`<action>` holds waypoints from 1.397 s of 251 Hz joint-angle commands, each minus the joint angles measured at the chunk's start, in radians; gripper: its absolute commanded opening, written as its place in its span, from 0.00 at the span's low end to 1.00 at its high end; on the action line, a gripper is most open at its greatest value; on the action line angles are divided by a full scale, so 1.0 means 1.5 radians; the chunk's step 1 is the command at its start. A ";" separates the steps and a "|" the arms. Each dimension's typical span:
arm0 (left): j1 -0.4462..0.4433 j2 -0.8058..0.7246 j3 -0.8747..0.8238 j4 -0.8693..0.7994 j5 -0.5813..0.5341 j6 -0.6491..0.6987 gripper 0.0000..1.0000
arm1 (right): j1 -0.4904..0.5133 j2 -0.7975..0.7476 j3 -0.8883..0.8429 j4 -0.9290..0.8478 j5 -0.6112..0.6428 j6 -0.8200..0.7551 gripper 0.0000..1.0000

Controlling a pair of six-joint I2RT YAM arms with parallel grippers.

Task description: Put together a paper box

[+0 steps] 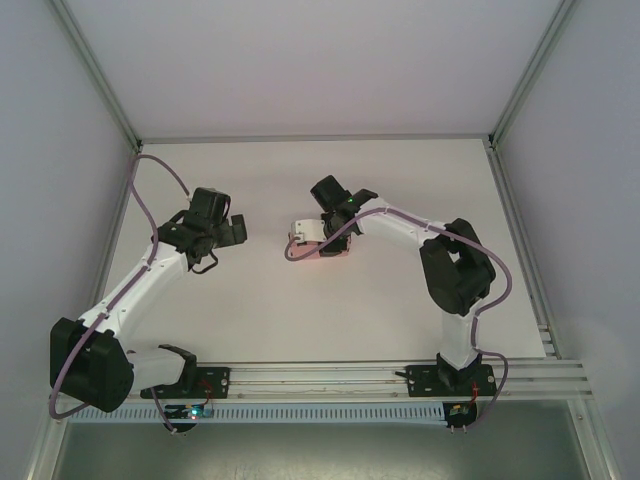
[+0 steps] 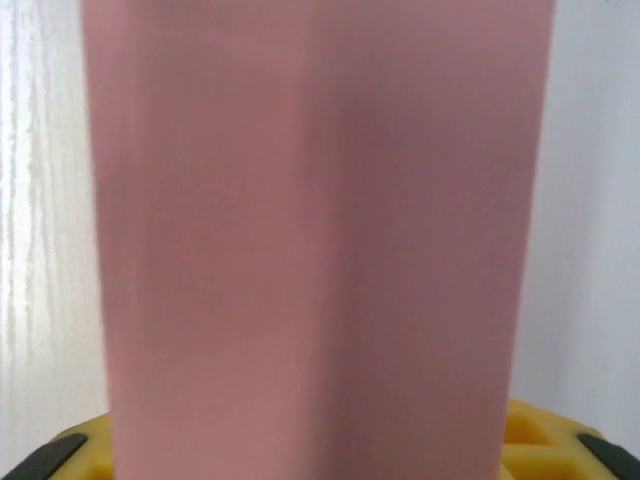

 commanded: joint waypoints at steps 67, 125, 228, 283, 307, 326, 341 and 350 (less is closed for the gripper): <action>-0.004 -0.057 -0.029 0.005 0.029 0.008 1.00 | 0.019 -0.126 -0.104 0.181 0.159 0.016 0.27; -0.005 -0.073 -0.042 0.008 0.034 0.003 1.00 | 0.030 -0.178 -0.273 0.470 0.289 -0.036 0.28; -0.005 -0.077 -0.050 0.011 0.044 -0.005 1.00 | 0.046 -0.064 -0.397 0.796 0.352 -0.096 0.34; -0.005 -0.082 -0.055 0.013 0.044 -0.007 1.00 | 0.056 -0.070 -0.387 0.623 0.313 -0.050 0.60; -0.005 -0.082 -0.054 0.012 0.046 -0.006 1.00 | 0.063 -0.074 -0.389 0.576 0.314 -0.036 0.75; -0.005 -0.081 -0.053 0.013 0.048 -0.005 1.00 | 0.067 -0.082 -0.385 0.537 0.318 -0.015 0.80; -0.005 -0.079 -0.052 0.013 0.051 -0.005 1.00 | 0.067 -0.096 -0.379 0.500 0.293 0.013 0.84; -0.005 -0.079 -0.051 0.014 0.053 -0.005 1.00 | 0.067 -0.108 -0.377 0.484 0.274 0.026 0.86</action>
